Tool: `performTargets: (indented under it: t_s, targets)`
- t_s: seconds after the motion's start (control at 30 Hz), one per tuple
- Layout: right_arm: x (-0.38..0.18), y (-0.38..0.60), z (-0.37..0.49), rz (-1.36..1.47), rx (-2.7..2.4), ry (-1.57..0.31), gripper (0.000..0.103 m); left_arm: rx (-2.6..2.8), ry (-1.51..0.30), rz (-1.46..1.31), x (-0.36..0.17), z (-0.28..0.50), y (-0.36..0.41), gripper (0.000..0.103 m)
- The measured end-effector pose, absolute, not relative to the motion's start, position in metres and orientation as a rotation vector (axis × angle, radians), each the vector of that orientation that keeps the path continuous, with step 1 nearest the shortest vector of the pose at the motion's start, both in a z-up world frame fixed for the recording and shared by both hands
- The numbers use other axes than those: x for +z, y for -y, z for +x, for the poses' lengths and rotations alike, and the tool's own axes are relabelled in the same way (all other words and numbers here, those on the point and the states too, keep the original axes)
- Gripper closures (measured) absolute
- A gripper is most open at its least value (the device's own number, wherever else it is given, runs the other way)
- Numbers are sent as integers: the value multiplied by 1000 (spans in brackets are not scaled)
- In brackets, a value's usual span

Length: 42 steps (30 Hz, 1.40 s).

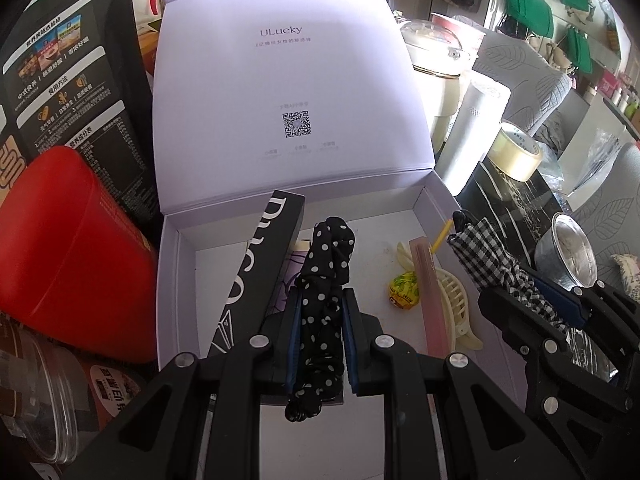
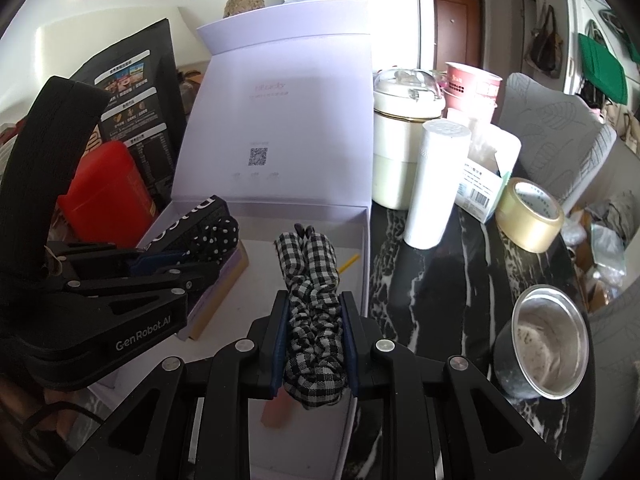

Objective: Organize rigid objects
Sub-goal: 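Lower both scrunchies into the white box and open both tools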

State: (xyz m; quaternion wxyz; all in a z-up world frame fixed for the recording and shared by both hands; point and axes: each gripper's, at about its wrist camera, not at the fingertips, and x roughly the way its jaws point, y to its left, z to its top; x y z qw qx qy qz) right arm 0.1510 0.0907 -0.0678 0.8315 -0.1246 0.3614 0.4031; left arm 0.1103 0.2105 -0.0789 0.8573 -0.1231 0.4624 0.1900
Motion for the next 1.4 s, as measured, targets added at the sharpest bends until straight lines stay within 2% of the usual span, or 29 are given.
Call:
performTargets:
  t_s: [0.5, 0.53, 0.6, 0.63, 0.67, 1.17, 1.33, 1.4]
  targets:
    - [-64, -88, 151, -261, 851, -761, 79, 448, -987, -208, -71, 110, -204, 84]
    - [-64, -88, 151, -260, 850, -761, 79, 453, -985, -202, -70, 109, -204, 80]
    - [-64, -88, 151, -260, 849, -761, 79, 457, -977, -191, -67, 108, -202, 60]
    - [-64, -88, 151, -260, 848, -763, 79, 456, -974, -187, -66, 107, -202, 32]
    - [-64, -88, 151, -260, 848, -764, 79, 472, -966, -177, -64, 107, -202, 22]
    - [-67, -91, 155, -263, 828, -803, 76, 502, -947, -182, -55, 100, -208, 22]
    - [-67, -88, 160, -244, 813, -822, 62, 504, -947, -183, -54, 98, -209, 22]
    - [-66, -87, 161, -240, 811, -822, 61, 503, -946, -184, -53, 98, -209, 22]
